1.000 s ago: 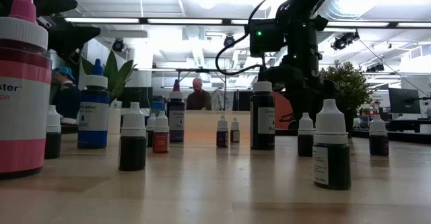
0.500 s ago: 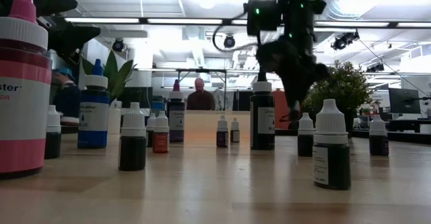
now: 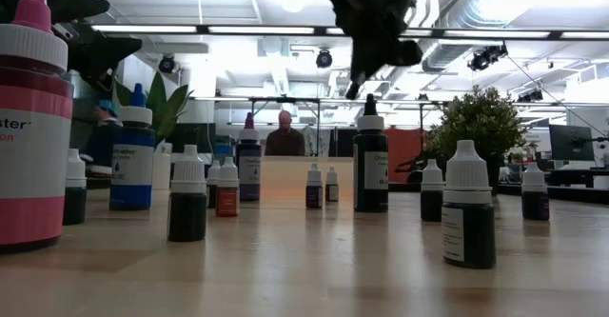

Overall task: Pick & Place food coloring
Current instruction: Put the small black food coloring bottle into the orange bin

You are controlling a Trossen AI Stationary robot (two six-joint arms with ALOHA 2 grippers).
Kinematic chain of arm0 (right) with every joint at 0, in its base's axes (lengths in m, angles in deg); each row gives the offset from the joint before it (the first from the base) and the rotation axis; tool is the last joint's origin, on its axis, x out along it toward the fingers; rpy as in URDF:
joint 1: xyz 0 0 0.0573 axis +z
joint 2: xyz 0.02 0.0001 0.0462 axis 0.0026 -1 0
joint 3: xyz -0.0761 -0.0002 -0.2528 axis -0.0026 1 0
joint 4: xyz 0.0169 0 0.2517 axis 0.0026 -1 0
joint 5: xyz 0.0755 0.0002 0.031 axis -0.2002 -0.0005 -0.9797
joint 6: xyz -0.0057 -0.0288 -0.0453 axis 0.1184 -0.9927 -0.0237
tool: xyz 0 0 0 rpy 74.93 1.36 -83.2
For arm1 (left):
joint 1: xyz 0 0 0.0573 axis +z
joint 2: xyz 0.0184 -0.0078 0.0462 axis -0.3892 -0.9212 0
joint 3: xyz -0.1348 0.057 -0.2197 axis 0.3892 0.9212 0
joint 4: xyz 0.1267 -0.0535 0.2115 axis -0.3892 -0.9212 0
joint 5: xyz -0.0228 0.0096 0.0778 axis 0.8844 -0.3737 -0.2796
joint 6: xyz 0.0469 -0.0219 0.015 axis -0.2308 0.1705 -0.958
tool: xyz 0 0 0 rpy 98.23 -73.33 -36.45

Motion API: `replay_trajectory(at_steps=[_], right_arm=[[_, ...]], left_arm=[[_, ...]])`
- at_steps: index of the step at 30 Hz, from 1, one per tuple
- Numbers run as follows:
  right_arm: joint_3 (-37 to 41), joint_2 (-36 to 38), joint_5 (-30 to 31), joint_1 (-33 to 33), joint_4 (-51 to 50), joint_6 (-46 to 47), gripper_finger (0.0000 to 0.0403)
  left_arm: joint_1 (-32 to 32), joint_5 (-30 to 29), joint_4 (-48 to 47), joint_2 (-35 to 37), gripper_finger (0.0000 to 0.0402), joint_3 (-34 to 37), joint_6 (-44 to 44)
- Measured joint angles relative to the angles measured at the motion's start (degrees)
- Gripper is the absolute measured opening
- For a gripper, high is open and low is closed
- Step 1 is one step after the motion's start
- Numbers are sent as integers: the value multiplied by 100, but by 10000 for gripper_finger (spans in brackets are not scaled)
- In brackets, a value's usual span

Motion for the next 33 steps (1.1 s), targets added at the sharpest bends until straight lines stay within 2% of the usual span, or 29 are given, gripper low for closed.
replay_trajectory(at_steps=[8, 12, 25, 33], right_arm=[[-859, -70, 298, -145, -48, -461, 61], [-1449, -335, 519, -264, -407, -807, 61], [-4777, -2452, 1355, -823, -3101, -1760, 61], [-4023, -2485, 1201, -991, -2885, -1857, 63]], left_arm=[[-1, 0, 0, -1, 271, 0, 0], [-1, 0, 0, -1, 271, 0, 0], [-2, 0, 0, -1, 271, 0, 0], [-2, 0, 0, 1, 271, 0, 0]])
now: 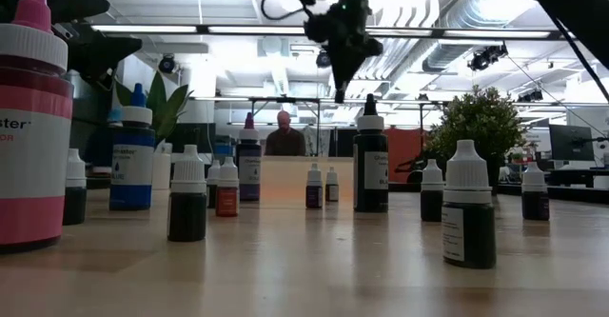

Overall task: Pick & Place food coloring
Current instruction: Put the small black food coloring bottle into the orange bin

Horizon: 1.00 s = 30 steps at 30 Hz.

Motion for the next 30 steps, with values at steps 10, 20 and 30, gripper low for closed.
replay_trajectory(at_steps=[10, 20, 30], right_arm=[[649, 7, -121, -366, 351, 17, 60], [1613, 9, -621, -731, 1213, 65, 62], [2348, 9, -836, -901, 1615, 127, 69]], left_arm=[[0, 2, 0, 0, 271, 0, 0], [2, 0, 0, 0, 271, 0, 0], [2, 0, 0, 0, 271, 0, 0]])
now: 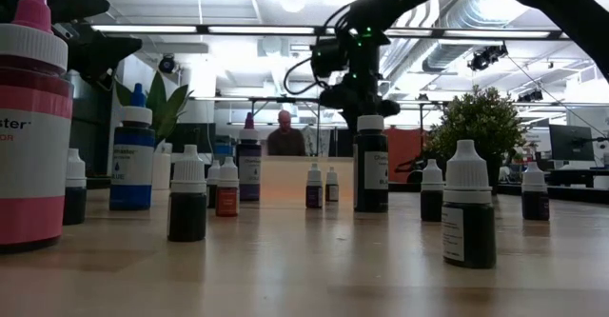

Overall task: Pick & Place food coloring
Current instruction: Put the small black food coloring bottle into the orange bin

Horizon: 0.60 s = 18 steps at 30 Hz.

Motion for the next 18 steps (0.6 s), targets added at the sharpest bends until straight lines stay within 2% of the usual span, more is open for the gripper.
replay_trajectory(at_steps=[8, 18], right_arm=[[219, -77, -146, 2, 277, 87, 64], [227, -337, -285, 2, 159, 85, 66]], left_arm=[[0, 0, 0, 0, 271, 0, 0], [-2, 0, 0, 0, 271, 0, 0]])
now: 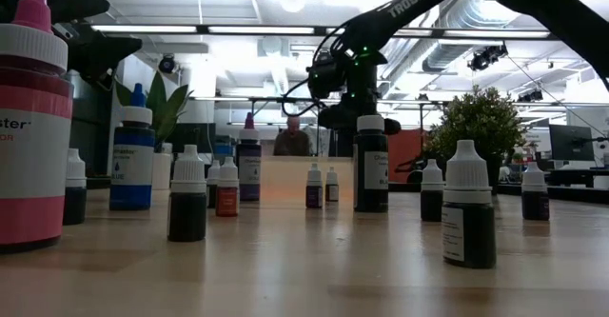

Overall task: Pick & Place food coloring
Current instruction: Put the small black food coloring bottle into the orange bin

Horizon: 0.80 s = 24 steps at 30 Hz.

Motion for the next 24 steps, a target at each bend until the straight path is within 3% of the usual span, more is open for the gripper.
replay_trajectory(at_steps=[12, 24], right_arm=[[0, -7, 146, -8, -94, 0, 72], [20, -11, -152, -9, 50, 3, 74]], left_arm=[[0, 0, 0, 0, 271, 0, 0], [2, 0, 0, 0, 271, 0, 0]])
